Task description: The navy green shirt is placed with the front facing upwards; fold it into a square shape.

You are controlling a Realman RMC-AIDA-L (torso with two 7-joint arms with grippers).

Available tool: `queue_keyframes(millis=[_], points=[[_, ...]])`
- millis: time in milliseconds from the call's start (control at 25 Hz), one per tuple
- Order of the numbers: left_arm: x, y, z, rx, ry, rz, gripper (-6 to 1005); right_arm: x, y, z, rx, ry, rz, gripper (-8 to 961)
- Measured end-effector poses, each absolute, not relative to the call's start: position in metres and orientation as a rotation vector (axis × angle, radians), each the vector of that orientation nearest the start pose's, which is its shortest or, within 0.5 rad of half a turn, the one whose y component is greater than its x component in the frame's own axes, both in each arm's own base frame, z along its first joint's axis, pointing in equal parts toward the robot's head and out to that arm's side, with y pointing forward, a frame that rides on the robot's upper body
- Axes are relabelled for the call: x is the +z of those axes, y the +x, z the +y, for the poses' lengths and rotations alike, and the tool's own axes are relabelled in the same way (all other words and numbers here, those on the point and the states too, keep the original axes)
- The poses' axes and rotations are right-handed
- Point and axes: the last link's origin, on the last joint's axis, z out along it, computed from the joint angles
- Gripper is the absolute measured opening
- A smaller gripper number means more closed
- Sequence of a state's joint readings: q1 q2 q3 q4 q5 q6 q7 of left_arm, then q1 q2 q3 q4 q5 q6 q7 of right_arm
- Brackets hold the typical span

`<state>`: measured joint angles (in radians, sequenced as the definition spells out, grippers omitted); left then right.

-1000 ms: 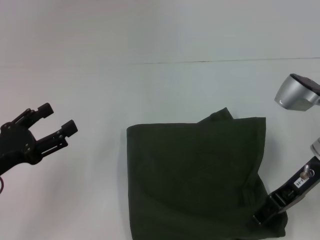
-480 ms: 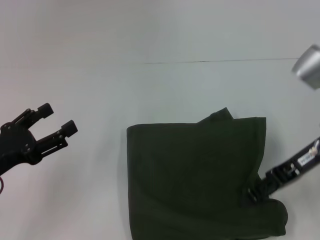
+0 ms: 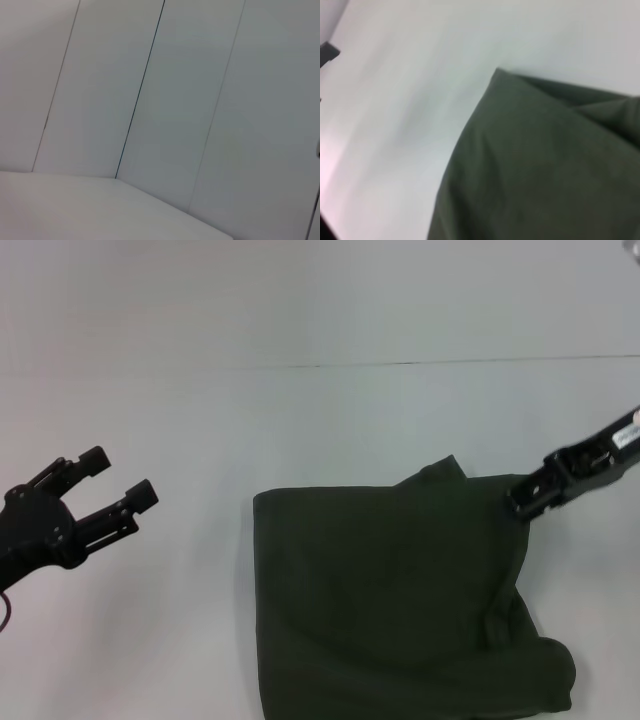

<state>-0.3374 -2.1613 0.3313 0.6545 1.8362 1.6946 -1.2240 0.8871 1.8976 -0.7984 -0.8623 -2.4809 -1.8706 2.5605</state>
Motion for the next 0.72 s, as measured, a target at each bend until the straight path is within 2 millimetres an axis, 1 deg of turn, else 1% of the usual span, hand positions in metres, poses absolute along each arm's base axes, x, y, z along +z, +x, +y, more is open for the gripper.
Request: queue_keyframes(millis=[120,240,320,520,720], points=[[0.032,-0.305,0.275,-1.079,-2.225,-0.684,934,0.088,0.175,0.391,-0.210,-2.586,1.573,588],[0.032,-0.306,0.275,-1.078,-2.224,-0.686,934,0.096,0.172,0.393,-0.239,-2.542,1.546,588],[0.032,-0.306,0.275,-1.078,-2.224,-0.687,934,0.099,0.175,0.395,-0.265,-2.504,1.538,587],[0.032,-0.306,0.275,-1.078,-2.225,-0.685,934,0.100,0.185,0.398,-0.295,-2.437,1.529,587],[0.032,-0.305,0.276,-1.080,-2.227,-0.682,934,0.092,0.193,0.399,-0.297,-2.410,1.526,588]])
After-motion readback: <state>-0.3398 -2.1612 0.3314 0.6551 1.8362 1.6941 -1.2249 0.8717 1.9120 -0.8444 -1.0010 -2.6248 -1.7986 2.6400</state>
